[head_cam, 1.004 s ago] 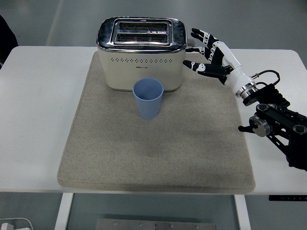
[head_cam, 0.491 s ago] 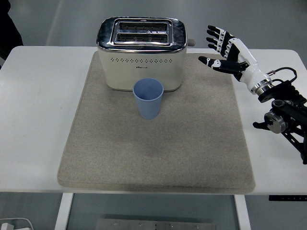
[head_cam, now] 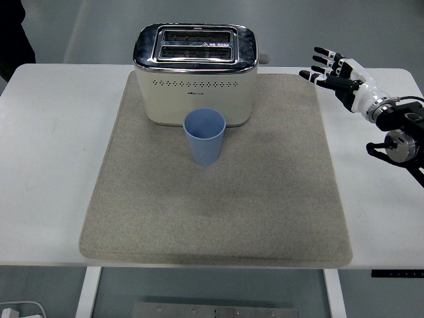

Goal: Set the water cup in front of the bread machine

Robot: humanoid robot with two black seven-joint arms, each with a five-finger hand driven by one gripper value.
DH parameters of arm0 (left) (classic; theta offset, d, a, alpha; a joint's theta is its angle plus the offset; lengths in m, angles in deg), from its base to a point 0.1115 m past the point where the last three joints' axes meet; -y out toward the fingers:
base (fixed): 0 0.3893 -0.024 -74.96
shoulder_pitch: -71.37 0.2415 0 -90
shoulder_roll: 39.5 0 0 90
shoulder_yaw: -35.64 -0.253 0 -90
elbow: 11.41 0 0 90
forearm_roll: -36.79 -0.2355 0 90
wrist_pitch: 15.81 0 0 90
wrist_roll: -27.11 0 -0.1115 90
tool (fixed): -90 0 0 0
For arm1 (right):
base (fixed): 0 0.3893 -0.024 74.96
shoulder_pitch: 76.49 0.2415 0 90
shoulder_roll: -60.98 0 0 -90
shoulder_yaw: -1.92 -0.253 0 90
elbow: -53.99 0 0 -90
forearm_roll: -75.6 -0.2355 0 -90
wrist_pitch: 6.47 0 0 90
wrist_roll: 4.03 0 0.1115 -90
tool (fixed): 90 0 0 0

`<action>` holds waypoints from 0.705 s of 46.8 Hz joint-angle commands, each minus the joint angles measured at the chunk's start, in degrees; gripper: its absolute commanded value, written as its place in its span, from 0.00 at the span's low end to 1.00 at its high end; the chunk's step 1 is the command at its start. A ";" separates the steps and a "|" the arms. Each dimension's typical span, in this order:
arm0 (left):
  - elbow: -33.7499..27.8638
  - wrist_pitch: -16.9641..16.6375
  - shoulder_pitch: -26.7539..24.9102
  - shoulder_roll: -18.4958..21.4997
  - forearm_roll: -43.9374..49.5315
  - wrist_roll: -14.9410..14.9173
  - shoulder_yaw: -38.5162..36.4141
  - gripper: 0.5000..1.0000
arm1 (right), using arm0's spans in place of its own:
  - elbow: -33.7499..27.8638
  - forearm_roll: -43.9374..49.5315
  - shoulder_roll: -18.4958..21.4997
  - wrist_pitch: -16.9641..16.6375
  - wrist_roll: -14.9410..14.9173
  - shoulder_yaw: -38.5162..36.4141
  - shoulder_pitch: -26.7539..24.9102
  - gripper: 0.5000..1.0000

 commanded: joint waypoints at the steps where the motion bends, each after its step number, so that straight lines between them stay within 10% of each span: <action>1: 0.01 0.17 0.00 0.00 0.00 0.00 0.00 1.00 | -0.51 -1.62 0.47 0.36 2.01 -0.34 0.62 0.85; 33: 0.01 -0.01 0.08 0.00 0.09 0.00 0.09 1.00 | -4.21 -10.93 4.52 -2.80 1.83 -4.21 0.89 0.88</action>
